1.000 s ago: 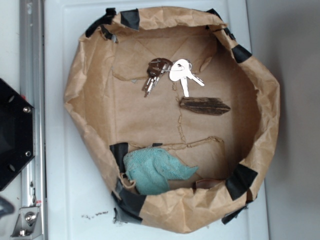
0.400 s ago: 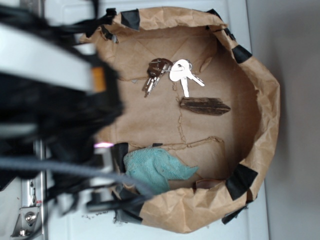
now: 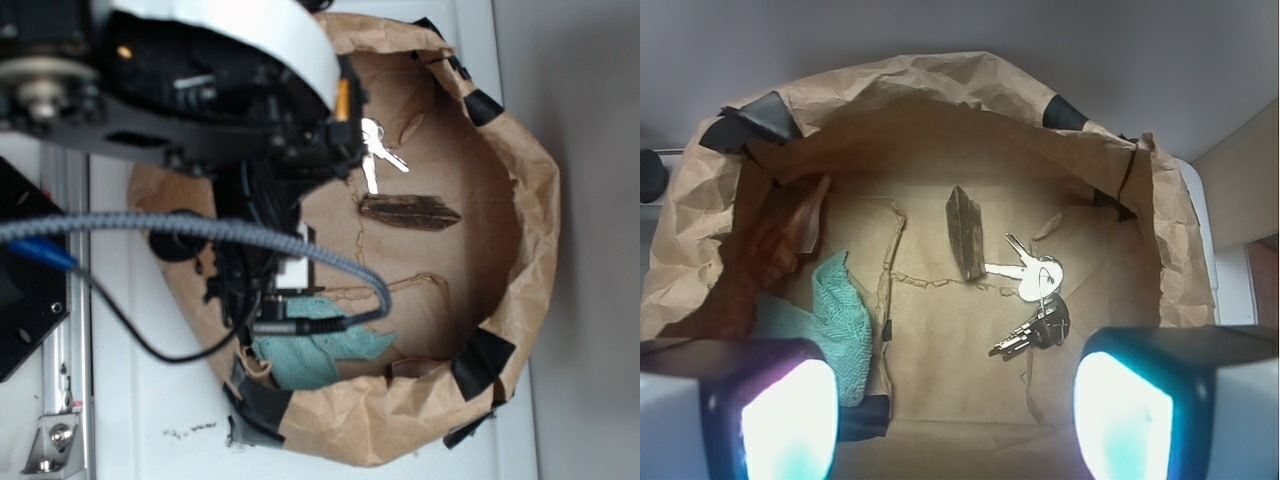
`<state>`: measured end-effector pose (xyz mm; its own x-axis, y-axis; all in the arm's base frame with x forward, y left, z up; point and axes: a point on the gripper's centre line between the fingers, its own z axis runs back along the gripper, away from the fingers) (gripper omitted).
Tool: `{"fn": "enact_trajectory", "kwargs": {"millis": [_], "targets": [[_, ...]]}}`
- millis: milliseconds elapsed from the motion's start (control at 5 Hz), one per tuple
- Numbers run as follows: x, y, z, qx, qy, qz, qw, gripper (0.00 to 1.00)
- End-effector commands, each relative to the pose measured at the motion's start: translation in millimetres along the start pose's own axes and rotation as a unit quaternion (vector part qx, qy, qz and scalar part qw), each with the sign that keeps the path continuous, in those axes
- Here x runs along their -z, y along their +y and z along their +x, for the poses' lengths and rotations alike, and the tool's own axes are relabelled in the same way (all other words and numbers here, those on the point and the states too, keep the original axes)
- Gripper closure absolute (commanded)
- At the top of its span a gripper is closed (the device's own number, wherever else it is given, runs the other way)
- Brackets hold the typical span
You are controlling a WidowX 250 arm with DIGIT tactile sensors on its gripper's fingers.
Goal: Grab the silver keys.
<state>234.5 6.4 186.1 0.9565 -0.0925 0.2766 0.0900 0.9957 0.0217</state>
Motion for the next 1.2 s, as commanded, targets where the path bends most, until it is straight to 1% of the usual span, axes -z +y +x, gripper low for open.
{"fn": "enact_trajectory", "kwargs": {"millis": [0, 200, 400, 600, 800, 1000], "targets": [[-9.2, 2.3, 5.1, -0.007, -0.016, 0.006, 1.000, 0.00], [-9.2, 2.3, 5.1, -0.007, -0.016, 0.006, 1.000, 0.00], [36.1, 6.2, 9.3, 0.013, -0.026, 0.009, 1.000, 0.00], [65.8, 11.2, 8.3, 0.024, -0.034, 0.025, 0.999, 0.00], [90.5, 10.0, 4.1, 0.033, -0.037, 0.052, 0.997, 0.00], [102.0, 18.2, -0.4, 0.034, -0.021, 0.066, 0.997, 0.00]]}}
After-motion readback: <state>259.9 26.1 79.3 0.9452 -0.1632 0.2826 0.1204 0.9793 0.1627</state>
